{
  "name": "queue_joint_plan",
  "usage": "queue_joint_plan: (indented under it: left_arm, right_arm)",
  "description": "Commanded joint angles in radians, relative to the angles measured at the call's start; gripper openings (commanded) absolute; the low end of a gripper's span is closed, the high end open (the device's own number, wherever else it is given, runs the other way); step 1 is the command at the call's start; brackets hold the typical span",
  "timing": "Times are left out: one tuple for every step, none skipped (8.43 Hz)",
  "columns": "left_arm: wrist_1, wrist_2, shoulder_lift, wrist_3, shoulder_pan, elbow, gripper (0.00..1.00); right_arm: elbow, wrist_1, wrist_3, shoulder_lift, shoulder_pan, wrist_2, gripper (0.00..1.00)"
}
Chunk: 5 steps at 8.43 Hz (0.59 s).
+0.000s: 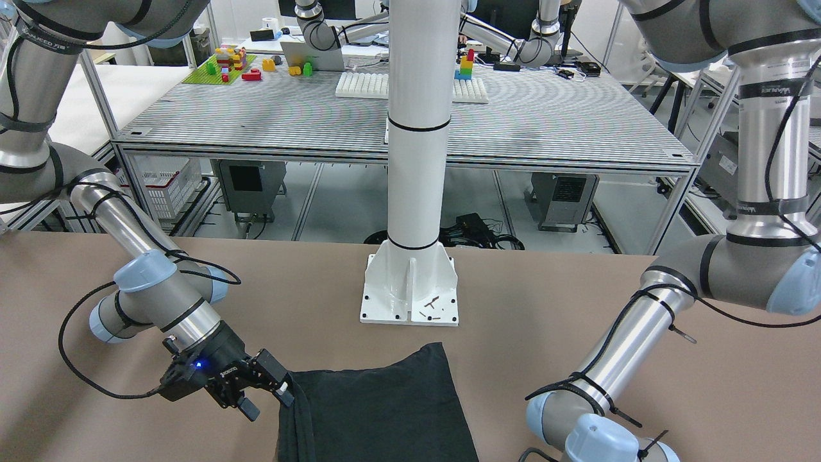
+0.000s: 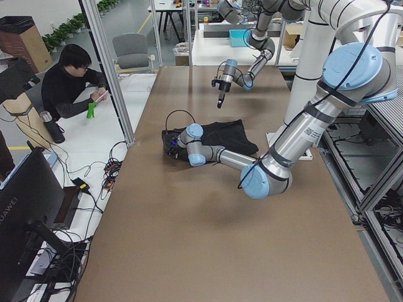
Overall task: Fold clothes
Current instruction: 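Drag the grasped corner away from the robot with the left gripper, straightening the shirt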
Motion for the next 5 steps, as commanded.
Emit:
queue_joint_plan:
  left_arm:
    - [-0.002, -0.004, -0.099, 0.052, -0.036, 0.135, 0.0]
    - [0.0, -0.004, -0.104, 0.053, -0.044, 0.143, 0.0]
    - [0.001, -0.003, -0.142, 0.054, -0.05, 0.19, 0.0]
    - [0.002, 0.005, -0.156, 0.054, -0.05, 0.209, 0.03]
    - [0.002, 0.041, -0.157, 0.048, -0.05, 0.208, 0.84]
  right_arm:
    - [0.002, -0.005, 0.0, 0.002, 0.01, 0.0, 0.94]
    - [0.002, -0.006, 0.0, 0.004, 0.01, 0.0, 0.94]
    - [0.003, -0.008, 0.0, 0.006, 0.01, 0.0, 0.94]
    - [0.003, -0.008, 0.0, 0.006, 0.01, 0.001, 0.94]
    - [0.002, -0.008, -0.008, 0.006, 0.01, 0.002, 0.94]
